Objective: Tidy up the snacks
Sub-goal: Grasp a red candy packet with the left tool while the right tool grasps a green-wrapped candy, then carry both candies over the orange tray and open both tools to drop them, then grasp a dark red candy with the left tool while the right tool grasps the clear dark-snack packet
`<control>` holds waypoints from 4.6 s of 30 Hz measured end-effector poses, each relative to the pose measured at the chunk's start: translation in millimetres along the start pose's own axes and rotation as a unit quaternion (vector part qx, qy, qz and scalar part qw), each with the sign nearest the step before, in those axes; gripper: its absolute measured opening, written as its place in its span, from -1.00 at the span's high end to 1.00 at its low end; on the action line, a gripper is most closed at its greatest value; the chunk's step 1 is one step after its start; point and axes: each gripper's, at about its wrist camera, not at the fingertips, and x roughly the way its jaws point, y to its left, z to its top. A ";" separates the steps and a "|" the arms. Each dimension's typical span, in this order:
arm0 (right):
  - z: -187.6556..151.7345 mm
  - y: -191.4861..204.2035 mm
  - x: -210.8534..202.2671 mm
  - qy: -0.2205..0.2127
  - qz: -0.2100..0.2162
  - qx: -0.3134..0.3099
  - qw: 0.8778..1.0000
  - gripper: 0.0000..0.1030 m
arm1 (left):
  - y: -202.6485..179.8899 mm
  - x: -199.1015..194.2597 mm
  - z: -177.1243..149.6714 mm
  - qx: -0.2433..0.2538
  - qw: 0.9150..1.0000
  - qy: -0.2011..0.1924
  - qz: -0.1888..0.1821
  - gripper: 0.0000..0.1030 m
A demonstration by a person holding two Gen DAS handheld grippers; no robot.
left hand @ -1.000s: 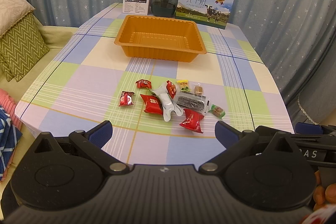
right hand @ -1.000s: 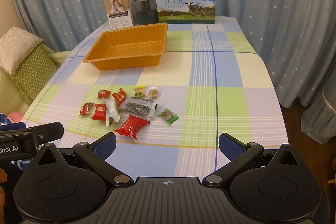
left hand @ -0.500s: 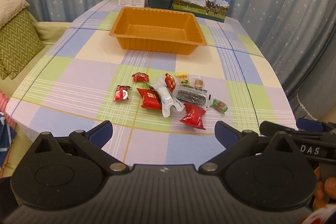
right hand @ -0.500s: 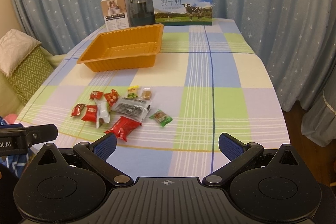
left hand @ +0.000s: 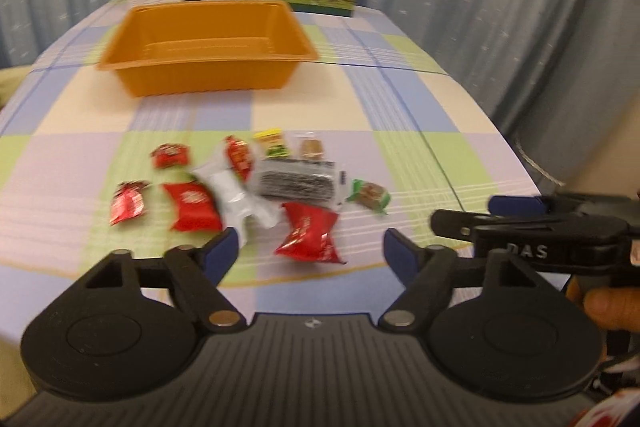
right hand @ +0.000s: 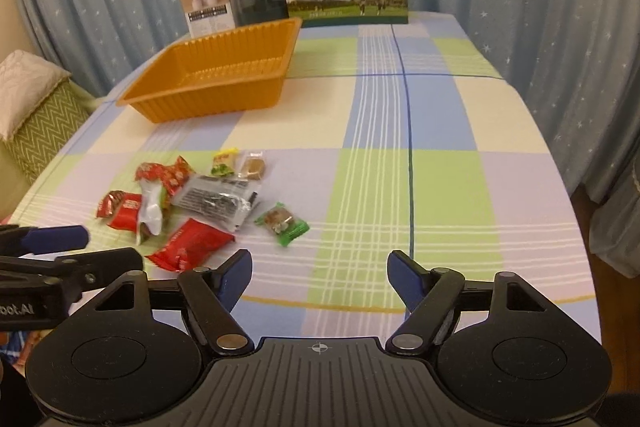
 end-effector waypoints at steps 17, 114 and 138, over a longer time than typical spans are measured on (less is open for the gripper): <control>12.0 -7.6 39.4 0.010 0.009 -0.016 1.000 -0.45 | -0.5 70.5 1.7 0.048 0.998 0.040 0.008 0.47; 204.6 44.0 142.2 -0.154 0.073 0.000 0.985 -0.31 | 167.3 78.5 167.5 -0.062 0.983 -0.117 0.126 -0.09; 98.5 51.5 52.9 -0.101 0.069 -0.043 0.992 -0.31 | 131.5 0.1 53.7 -0.053 0.986 -0.087 0.128 -0.34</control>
